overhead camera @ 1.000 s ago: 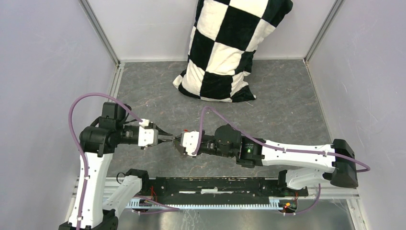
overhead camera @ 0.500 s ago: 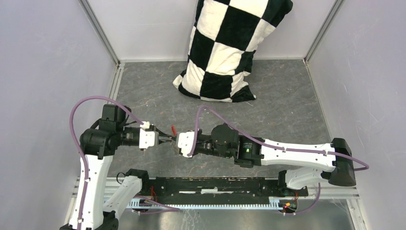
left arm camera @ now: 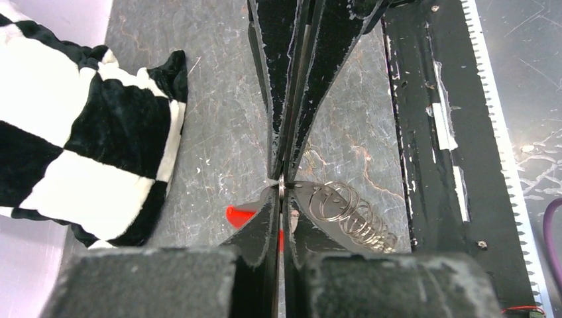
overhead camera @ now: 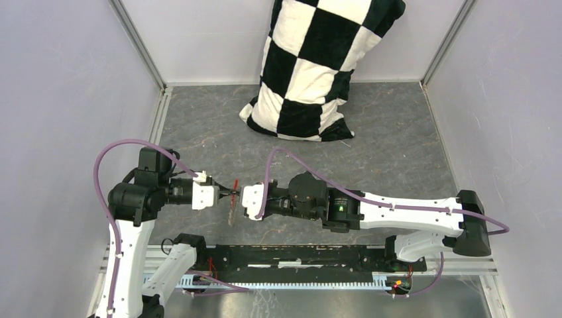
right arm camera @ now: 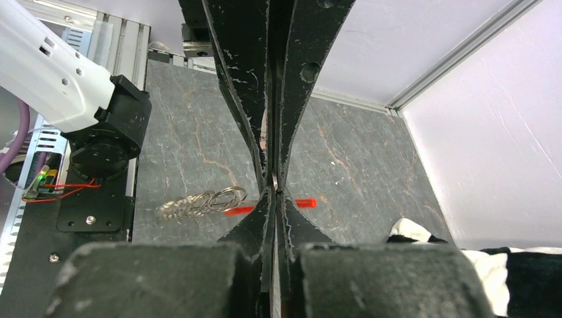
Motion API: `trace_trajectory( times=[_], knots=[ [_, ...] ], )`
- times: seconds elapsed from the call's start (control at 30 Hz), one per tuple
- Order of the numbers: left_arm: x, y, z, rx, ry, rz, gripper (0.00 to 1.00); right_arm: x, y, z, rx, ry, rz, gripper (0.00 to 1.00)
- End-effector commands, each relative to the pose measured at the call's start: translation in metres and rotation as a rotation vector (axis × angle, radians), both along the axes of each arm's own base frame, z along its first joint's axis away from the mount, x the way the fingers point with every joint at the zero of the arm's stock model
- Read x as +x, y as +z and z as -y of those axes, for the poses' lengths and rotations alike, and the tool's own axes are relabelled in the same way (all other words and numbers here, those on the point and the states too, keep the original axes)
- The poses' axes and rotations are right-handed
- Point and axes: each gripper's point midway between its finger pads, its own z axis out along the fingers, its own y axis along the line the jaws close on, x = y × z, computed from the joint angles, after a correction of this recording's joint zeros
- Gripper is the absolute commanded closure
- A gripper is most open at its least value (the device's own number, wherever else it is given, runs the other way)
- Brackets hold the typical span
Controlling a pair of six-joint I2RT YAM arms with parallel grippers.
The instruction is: Put the keys on the keyring
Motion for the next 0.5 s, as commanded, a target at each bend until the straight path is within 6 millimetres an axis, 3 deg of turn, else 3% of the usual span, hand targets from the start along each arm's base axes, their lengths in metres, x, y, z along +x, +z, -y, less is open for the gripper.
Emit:
trace_trajectory(
  times=[0.0, 0.1, 0.2, 0.33, 0.47],
  knots=[
    [0.004, 0.013, 0.003, -0.03, -0.008, 0.071, 0.98, -0.002, 0.037, -0.002, 0.084, 0.002, 0.019, 0.93],
    [0.003, 0.019, 0.006, -0.063, -0.017, 0.096, 0.98, -0.005, 0.044, 0.007, 0.115, 0.005, 0.002, 0.72],
    [-0.008, 0.029, 0.012, -0.115, -0.065, 0.139, 0.98, -0.007, 0.047, 0.028, 0.179, -0.005, -0.014, 0.54],
    [-0.029, 0.047, 0.02, -0.205, -0.156, 0.184, 0.98, -0.016, 0.055, 0.054, 0.28, 0.031, -0.041, 0.51],
    [-0.039, 0.064, 0.025, -0.273, -0.208, 0.18, 0.98, -0.026, 0.067, 0.062, 0.346, 0.084, -0.059, 0.53]
  ],
)
